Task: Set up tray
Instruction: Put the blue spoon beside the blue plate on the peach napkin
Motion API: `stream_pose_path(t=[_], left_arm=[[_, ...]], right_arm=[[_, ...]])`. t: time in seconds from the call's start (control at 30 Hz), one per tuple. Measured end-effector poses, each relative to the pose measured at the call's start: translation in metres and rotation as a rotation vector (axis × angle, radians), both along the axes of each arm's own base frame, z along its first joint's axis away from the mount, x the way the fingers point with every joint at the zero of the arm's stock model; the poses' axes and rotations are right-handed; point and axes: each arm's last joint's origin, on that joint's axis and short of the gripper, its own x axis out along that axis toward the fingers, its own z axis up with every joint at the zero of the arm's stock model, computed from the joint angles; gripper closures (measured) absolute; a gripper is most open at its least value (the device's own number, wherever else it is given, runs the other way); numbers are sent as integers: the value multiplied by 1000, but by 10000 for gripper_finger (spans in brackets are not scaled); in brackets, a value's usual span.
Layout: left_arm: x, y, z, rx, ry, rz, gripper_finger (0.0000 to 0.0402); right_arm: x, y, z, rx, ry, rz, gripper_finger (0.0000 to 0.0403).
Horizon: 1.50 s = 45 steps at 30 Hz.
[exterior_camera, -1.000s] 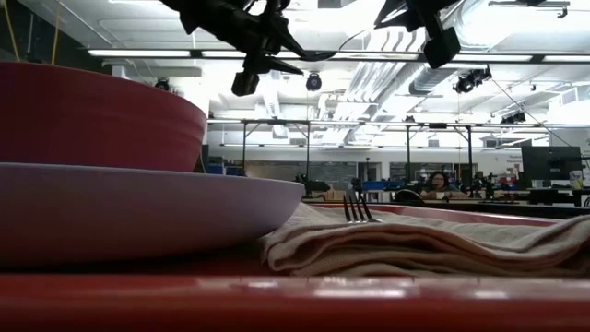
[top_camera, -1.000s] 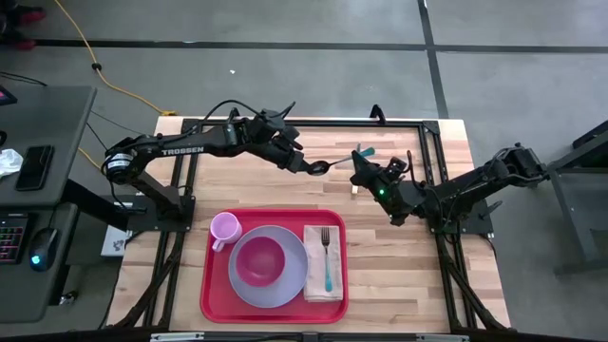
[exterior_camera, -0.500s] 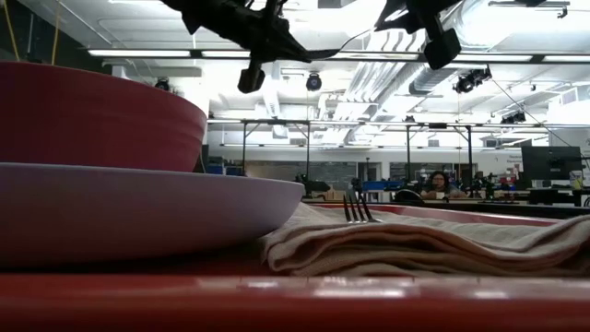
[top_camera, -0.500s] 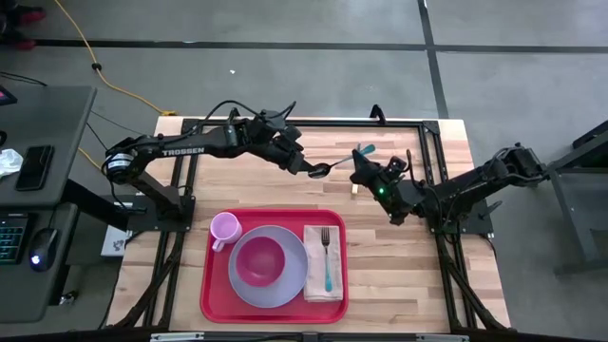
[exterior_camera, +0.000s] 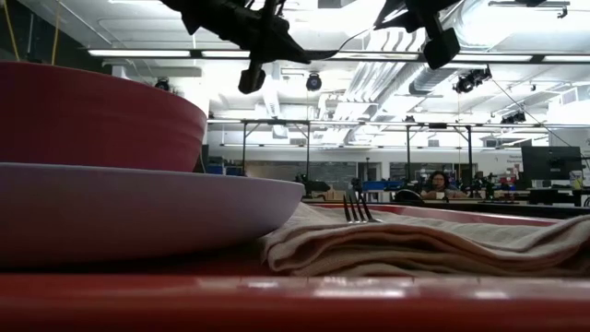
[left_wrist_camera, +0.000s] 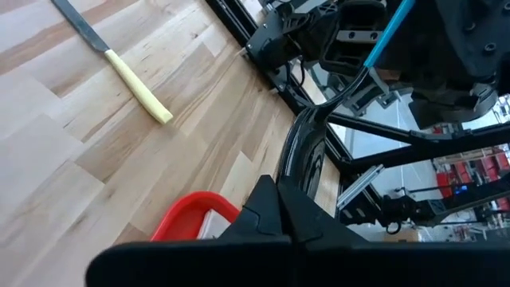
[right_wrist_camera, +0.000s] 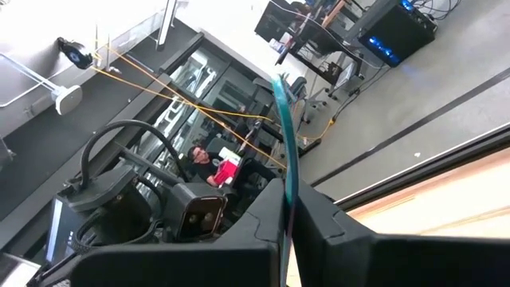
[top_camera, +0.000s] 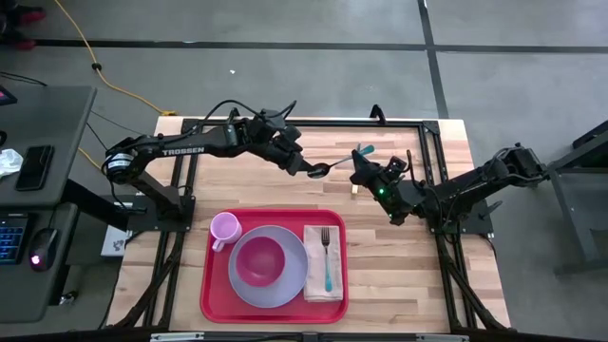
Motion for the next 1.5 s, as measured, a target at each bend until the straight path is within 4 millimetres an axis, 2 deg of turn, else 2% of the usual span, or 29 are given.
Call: stream_pose_path(t=[0.9, 1.0, 1.3, 1.5], left_arm=[[-6, -4, -9, 28, 90, -102, 393], [-8, -4, -12, 31, 118, -105, 395], [-10, -4, -16, 52, 163, -105, 395], [-13, -5, -18, 54, 192, -117, 395]], right_arm=[[1, 2, 4, -73, 37, 74, 400], [1, 1, 5, -70, 25, 70, 380], [0, 1, 5, -68, 27, 60, 271], [0, 1, 6, -76, 48, 39, 234]])
